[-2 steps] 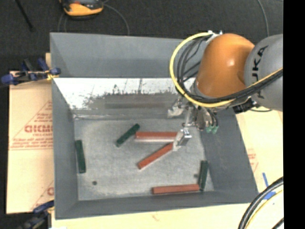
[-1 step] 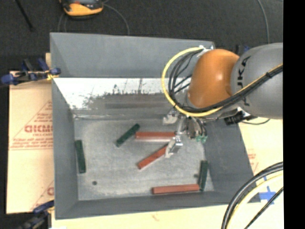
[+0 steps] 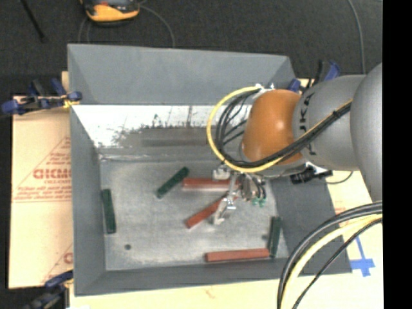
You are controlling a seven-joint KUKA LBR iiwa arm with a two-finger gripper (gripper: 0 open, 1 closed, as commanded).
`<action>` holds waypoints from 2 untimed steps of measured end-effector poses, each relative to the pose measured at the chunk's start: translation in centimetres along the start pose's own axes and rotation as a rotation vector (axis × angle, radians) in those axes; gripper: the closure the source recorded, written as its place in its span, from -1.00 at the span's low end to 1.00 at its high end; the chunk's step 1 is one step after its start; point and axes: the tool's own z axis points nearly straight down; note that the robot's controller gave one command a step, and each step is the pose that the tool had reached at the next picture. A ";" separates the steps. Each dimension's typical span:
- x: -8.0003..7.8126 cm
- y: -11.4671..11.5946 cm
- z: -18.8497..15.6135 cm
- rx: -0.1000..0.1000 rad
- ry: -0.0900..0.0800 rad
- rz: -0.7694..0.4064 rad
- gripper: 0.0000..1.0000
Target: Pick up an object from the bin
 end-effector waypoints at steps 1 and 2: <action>-0.1 -0.1 -0.6 0.000 -0.003 -0.003 -1.00; 0.6 0.0 0.6 -0.004 -0.023 0.038 -1.00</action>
Offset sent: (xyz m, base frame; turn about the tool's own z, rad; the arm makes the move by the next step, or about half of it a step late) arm -0.0189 0.0021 -0.0237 0.0529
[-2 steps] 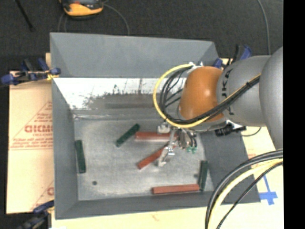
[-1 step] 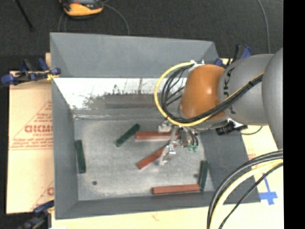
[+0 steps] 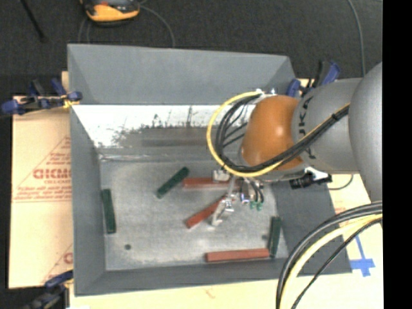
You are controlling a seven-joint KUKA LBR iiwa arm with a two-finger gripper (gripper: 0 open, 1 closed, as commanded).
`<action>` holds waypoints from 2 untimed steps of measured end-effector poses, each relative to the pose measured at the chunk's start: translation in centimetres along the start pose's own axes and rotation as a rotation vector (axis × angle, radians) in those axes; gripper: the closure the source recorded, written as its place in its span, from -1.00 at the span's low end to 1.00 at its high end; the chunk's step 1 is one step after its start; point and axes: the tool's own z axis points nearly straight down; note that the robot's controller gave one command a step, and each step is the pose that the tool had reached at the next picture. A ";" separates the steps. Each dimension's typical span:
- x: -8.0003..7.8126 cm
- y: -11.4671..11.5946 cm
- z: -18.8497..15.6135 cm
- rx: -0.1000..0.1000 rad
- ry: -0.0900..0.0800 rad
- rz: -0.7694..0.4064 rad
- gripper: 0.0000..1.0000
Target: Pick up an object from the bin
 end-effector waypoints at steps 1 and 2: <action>-0.6 -0.4 0.1 -0.002 -0.022 0.082 1.00; -0.6 -0.4 0.1 -0.002 -0.022 0.082 1.00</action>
Offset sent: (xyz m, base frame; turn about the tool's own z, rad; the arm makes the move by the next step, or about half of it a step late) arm 0.0000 0.0000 0.0000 0.0000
